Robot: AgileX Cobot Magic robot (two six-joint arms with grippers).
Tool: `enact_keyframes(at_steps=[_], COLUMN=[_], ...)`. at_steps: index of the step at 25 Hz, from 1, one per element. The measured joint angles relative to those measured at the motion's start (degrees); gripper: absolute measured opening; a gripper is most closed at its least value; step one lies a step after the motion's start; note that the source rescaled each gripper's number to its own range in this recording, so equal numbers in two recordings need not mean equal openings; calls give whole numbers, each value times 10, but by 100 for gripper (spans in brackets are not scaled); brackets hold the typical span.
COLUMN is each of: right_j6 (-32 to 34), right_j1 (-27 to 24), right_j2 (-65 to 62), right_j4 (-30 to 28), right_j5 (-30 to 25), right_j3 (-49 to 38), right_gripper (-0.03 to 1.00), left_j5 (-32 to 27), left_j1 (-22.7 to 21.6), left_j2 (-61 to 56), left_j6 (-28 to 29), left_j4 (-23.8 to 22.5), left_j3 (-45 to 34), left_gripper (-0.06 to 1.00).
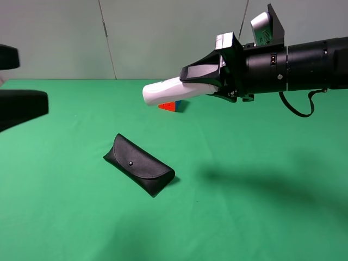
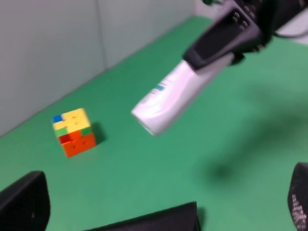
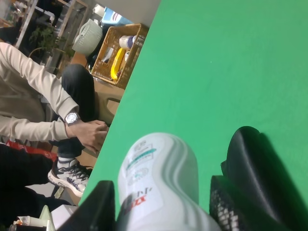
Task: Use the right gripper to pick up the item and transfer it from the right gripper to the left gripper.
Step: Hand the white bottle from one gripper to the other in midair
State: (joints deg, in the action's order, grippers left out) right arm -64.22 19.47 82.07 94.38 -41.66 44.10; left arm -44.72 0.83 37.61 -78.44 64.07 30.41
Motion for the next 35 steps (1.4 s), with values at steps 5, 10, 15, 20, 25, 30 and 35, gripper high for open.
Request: enact_keyframes(at_steps=[5,10,15,20,25,30,35], right_j6=[0,0,-1,-2,-2,-2,-2], right_j1=[0,0,0,0,0,0,0], right_j2=[0,0,0,0,0,0,0], right_j4=[-8,-14,-23,-24,-24,-28,-31], right_j5=[0,-6,-8,-9,-9,-9,-11], right_j3=[0,0,0,0,0,0,0], right_gripper=[0,0,0,0,0,0,0], left_j5=[-9,-9,-2,0,14,28,65], left_j1=[30,66,90,131,173,208,230], left_j2=[90,171,234,291,336,382,419], left_j6=[-143,-291,-406,-465,-471,-472,-482], left_j4=[47,105,180,189,195,193,191], left_j3=[0,1,1,30,80,107,125], left_gripper=[98,98,98,98,98,98,98])
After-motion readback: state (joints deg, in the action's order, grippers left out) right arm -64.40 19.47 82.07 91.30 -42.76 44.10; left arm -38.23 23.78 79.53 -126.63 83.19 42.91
